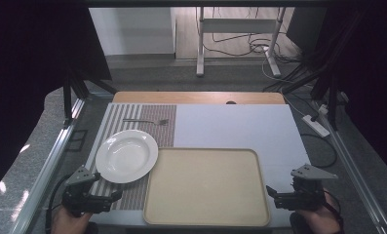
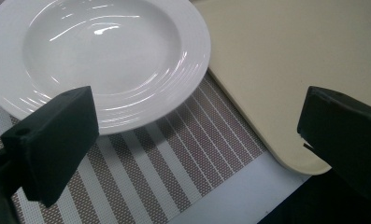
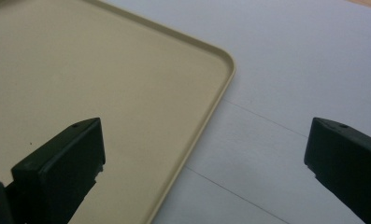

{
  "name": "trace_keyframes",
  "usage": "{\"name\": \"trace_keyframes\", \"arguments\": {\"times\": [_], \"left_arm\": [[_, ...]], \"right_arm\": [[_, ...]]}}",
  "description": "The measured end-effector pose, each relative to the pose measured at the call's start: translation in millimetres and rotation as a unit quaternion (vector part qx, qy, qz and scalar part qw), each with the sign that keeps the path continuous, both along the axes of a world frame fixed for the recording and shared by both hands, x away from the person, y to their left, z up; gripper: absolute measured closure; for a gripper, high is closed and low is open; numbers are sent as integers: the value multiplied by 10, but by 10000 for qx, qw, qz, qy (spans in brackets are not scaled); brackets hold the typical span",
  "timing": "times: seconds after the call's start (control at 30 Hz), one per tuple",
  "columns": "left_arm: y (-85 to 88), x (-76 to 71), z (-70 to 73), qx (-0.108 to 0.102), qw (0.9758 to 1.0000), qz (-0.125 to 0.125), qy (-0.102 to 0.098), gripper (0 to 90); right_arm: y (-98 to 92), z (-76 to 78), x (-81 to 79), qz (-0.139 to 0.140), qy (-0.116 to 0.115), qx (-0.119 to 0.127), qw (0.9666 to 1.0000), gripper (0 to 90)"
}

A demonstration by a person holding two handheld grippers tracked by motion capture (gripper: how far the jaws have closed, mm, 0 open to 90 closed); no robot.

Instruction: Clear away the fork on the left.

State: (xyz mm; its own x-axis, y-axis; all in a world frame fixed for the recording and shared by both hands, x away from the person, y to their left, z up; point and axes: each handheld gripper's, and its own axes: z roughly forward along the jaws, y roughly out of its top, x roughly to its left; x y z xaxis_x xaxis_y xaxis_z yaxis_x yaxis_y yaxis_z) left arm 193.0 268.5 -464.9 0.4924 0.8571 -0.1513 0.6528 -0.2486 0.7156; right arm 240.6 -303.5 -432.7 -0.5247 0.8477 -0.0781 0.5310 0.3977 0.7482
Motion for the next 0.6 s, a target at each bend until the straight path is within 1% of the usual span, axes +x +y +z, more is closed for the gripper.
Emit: {"name": "trace_keyframes", "arguments": {"times": [0.07,0.1,0.17,0.3,0.43,0.6], "left_arm": [[0,8,0,-14,10000,3,10,0],[0,28,4,-91,10000,9,-26,0],[0,42,8,-122,9999,2,-23,0],[-11,82,16,-77,9999,1,-70,0],[5,129,16,-154,9998,34,-113,0],[11,174,0,-197,9998,24,-98,0]], "right_arm": [[-1,0,-2,-11,-5,-2,10000,0],[-4,-1,-8,-27,-19,9,10000,0],[-8,0,-17,-46,-18,5,10000,0],[-21,3,-33,-86,-20,8,10000,0],[-40,5,-57,-117,-44,31,9999,0],[-50,5,-66,-129,-52,56,9999,0]]}}
